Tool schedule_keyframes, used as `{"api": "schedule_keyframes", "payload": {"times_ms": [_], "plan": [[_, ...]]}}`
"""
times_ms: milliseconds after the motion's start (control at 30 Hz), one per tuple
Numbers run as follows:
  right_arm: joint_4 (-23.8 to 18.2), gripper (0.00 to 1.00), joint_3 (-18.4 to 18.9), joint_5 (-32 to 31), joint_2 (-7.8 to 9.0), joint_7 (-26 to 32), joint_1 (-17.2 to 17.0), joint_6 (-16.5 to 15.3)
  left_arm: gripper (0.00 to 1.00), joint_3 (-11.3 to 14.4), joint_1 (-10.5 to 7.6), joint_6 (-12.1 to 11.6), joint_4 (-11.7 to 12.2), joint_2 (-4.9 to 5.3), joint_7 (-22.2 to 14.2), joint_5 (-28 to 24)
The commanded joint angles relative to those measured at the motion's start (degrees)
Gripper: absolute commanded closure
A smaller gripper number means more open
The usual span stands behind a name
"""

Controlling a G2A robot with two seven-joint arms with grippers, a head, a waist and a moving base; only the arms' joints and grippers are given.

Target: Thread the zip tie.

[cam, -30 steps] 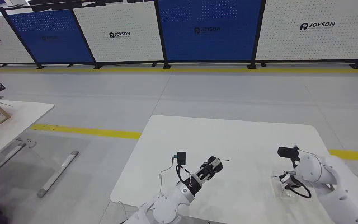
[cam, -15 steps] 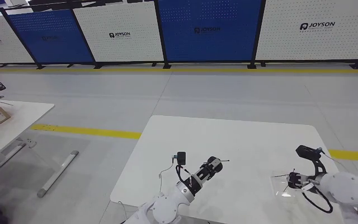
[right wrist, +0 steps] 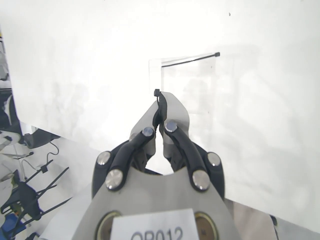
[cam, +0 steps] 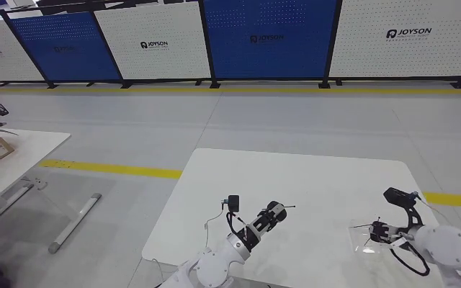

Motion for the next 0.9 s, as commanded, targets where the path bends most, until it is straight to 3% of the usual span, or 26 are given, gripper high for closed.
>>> {"api": "schedule_keyframes", "payload": {"times_ms": [0, 200, 767, 867], "plan": [[-1.48, 1.0, 1.71, 2.13, -0.06, -3.81, -2.02, 0.27, 1.0, 0.0, 0.0, 0.0, 0.0, 0.0, 0.0, 0.0], [-12.67, 1.0, 6.62, 5.18, -0.98, -17.64, -15.13, 1.41, 1.0, 0.0, 0.0, 0.0, 0.0, 0.0, 0.0, 0.0], [-12.67, 1.0, 6.62, 5.18, -0.98, -17.64, -15.13, 1.41, 1.0, 0.0, 0.0, 0.0, 0.0, 0.0, 0.0, 0.0], [-12.69, 1.0, 6.46, 5.54, -1.28, -22.02, -16.14, 0.98, 1.0, 0.0, 0.0, 0.0, 0.0, 0.0, 0.0, 0.0]]}}
